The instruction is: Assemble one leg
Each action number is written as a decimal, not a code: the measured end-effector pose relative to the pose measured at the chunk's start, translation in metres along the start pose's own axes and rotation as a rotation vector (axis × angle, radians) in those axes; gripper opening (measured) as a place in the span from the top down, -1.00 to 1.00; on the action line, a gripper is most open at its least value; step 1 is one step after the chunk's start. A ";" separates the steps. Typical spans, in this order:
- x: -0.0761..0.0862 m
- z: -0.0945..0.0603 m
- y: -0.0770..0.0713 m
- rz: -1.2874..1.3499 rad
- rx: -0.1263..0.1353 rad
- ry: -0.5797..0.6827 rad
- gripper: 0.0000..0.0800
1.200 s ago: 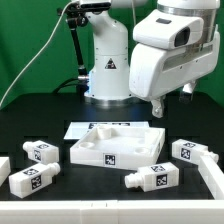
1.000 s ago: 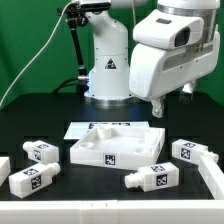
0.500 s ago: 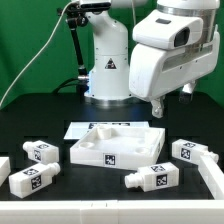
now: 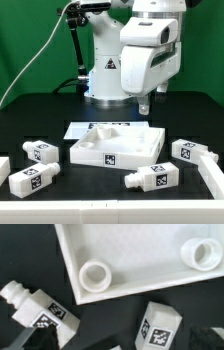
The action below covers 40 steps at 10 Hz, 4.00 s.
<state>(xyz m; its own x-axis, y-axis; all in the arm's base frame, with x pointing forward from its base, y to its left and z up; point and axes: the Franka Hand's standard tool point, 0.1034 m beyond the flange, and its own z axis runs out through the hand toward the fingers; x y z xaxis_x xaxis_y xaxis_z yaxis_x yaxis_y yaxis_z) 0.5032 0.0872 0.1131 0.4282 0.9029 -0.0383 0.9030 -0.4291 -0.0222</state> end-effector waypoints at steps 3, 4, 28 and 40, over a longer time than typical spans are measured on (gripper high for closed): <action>-0.002 0.002 -0.001 -0.012 -0.002 0.003 -0.62; -0.010 0.007 -0.009 -0.033 -0.002 0.004 -0.62; -0.075 0.111 -0.091 -0.105 0.047 0.035 0.86; -0.052 0.108 -0.026 -0.300 -0.009 0.055 0.86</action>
Offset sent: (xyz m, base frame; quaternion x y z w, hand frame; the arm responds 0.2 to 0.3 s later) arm -0.0313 -0.0022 -0.0052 0.0081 0.0417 -0.0360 0.9984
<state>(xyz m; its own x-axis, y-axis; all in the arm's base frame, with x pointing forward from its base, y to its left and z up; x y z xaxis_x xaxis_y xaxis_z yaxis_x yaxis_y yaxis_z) 0.4531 0.0487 0.0077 0.1431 0.9894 0.0232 0.9896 -0.1428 -0.0159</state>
